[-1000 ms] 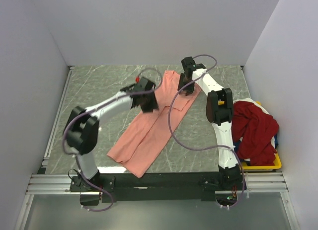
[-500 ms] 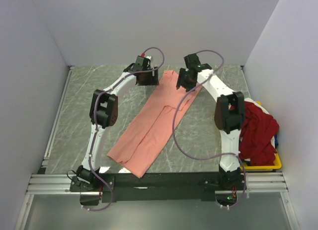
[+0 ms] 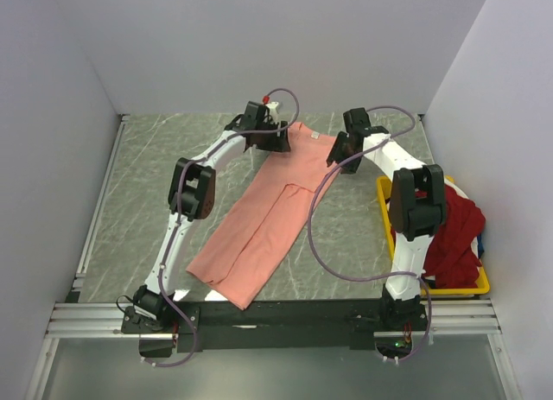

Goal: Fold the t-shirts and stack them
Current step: Fold the tshirt

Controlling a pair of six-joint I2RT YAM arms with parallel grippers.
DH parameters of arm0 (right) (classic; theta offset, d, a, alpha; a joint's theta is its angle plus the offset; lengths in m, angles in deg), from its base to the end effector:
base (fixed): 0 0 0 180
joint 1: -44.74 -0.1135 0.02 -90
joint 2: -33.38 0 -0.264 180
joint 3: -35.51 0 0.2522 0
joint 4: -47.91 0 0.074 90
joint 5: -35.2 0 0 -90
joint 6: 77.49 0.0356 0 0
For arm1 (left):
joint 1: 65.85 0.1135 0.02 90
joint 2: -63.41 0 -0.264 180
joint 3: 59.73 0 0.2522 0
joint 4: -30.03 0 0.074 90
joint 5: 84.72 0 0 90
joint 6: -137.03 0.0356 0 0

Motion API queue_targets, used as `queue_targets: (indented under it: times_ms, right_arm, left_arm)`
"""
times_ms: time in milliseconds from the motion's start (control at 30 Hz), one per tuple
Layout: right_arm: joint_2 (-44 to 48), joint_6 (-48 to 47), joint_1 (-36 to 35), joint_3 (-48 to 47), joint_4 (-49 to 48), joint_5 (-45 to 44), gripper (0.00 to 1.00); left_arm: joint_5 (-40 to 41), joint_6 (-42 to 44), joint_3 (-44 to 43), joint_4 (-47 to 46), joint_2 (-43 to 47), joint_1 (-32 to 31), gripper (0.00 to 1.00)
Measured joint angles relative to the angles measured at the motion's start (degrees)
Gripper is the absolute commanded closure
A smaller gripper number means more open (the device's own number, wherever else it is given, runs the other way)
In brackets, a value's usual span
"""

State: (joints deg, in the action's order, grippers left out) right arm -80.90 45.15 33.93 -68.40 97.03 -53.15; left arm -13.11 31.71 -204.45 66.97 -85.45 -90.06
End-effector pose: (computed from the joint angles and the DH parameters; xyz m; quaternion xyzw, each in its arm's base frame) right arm 0.4244 0.0821 0.2143 0.1789 0.9479 0.1103 0.2393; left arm 0.5232 -0.2476 0.1610 0.1356 0.8907 -0.2751 0.3355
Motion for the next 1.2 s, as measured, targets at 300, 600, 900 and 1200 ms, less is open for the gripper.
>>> queue_targets:
  times_ms: [300,600,900,1200]
  right_arm:
    - [-1.66,1.22,0.57,0.46,-1.90,1.90,0.45]
    - [-4.42,1.14,0.57,-0.61,-1.73,3.91,0.45]
    - [-4.57,0.17,-0.76,-2.40,-1.95,4.52,0.42]
    - [-2.51,-1.03,-10.51,4.07,-4.09,4.42,0.42]
  left_arm:
    - [-0.74,-2.67,-0.52,-4.50,-1.77,0.13,0.93]
    - [12.39,-8.96,7.78,-11.45,1.57,1.95,1.00]
    - [27.39,-24.30,21.79,-12.22,10.40,13.64,0.86]
    - [30.38,-29.05,24.92,-13.73,12.87,14.45,0.36]
